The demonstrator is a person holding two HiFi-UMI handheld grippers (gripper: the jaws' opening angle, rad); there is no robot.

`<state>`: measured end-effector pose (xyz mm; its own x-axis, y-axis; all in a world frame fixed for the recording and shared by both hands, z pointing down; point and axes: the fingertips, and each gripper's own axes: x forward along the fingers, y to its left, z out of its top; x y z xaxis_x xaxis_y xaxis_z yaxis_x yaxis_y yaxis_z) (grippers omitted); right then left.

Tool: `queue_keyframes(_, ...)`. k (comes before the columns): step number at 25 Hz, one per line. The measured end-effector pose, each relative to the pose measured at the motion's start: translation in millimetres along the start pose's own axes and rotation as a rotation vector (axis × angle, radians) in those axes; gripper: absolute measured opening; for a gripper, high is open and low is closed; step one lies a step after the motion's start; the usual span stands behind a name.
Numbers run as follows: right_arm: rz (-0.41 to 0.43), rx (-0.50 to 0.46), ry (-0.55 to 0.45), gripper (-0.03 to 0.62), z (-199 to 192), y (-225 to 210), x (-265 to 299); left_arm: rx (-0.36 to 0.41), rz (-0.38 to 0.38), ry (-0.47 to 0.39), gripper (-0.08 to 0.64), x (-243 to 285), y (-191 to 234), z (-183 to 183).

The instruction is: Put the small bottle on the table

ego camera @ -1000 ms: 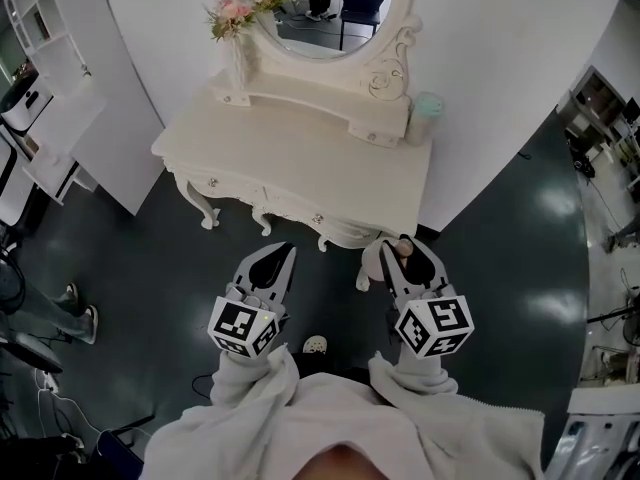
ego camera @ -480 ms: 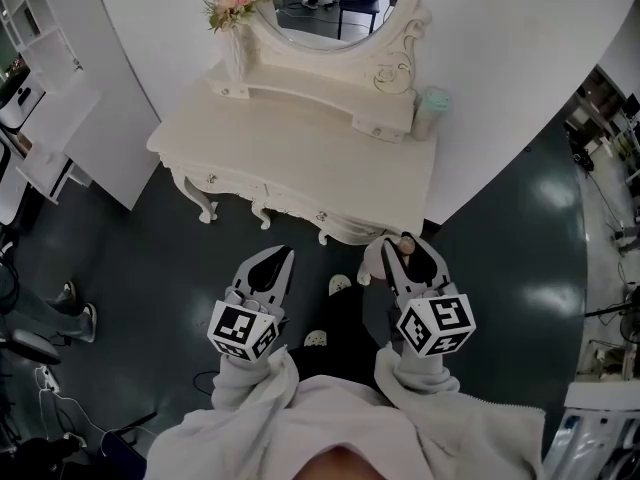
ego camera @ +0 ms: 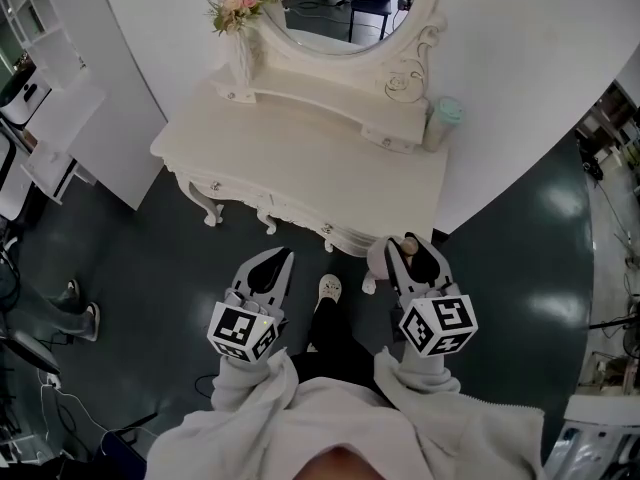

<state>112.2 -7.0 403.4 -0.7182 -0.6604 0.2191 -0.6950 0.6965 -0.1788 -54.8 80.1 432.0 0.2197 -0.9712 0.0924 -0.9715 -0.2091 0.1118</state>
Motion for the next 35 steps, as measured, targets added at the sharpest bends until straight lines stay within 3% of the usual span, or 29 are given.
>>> queue_keyframes(26, 0.033, -0.031, -0.002, 0.155, 72, -92, 157, 0.025, 0.014, -0.030, 0.028, 172, 82, 51)
queue_keyframes(35, 0.033, -0.017, -0.001, 0.155, 82, -116, 202, 0.028, 0.011, -0.018, 0.028, 220, 109, 53)
